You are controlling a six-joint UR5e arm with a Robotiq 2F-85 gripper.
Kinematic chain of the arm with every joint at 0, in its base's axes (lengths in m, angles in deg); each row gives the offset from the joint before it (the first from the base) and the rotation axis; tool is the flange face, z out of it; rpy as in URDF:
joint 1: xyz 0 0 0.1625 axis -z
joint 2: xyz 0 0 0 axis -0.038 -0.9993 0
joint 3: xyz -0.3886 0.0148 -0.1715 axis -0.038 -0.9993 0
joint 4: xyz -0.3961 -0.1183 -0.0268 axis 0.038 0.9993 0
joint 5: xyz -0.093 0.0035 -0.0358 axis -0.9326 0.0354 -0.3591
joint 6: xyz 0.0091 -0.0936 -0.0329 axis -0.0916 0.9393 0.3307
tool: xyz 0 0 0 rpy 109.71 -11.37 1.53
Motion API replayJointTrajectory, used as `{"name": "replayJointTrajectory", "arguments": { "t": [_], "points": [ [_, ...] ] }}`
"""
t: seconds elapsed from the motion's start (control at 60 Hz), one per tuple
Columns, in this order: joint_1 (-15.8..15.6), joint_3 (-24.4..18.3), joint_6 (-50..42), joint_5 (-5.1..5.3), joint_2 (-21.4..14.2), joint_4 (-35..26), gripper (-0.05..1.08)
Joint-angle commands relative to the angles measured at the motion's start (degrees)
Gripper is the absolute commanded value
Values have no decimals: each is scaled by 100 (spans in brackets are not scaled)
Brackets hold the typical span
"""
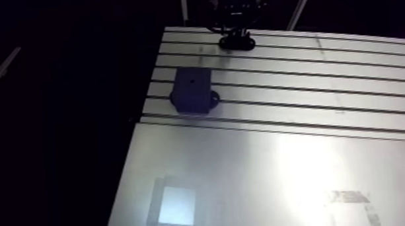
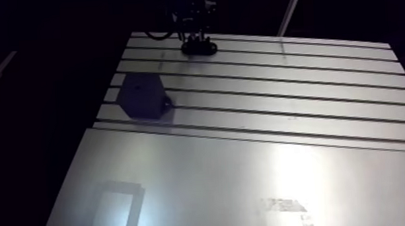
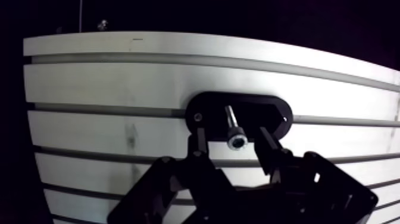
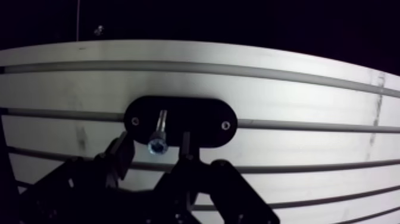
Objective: Pick up the M10 bolt and insert it into the hole until fully seated.
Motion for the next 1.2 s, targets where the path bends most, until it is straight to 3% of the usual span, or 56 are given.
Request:
{"name": "replayJointTrajectory", "arguments": {
  "t": [0.017, 0.533, 1.2],
  "points": [
    [-2, -2, 0, 8, -1, 0, 48],
    [-2, -54, 0, 8, -1, 0, 51],
    [16, -54, 0, 7, -1, 0, 73]
  ]
}}
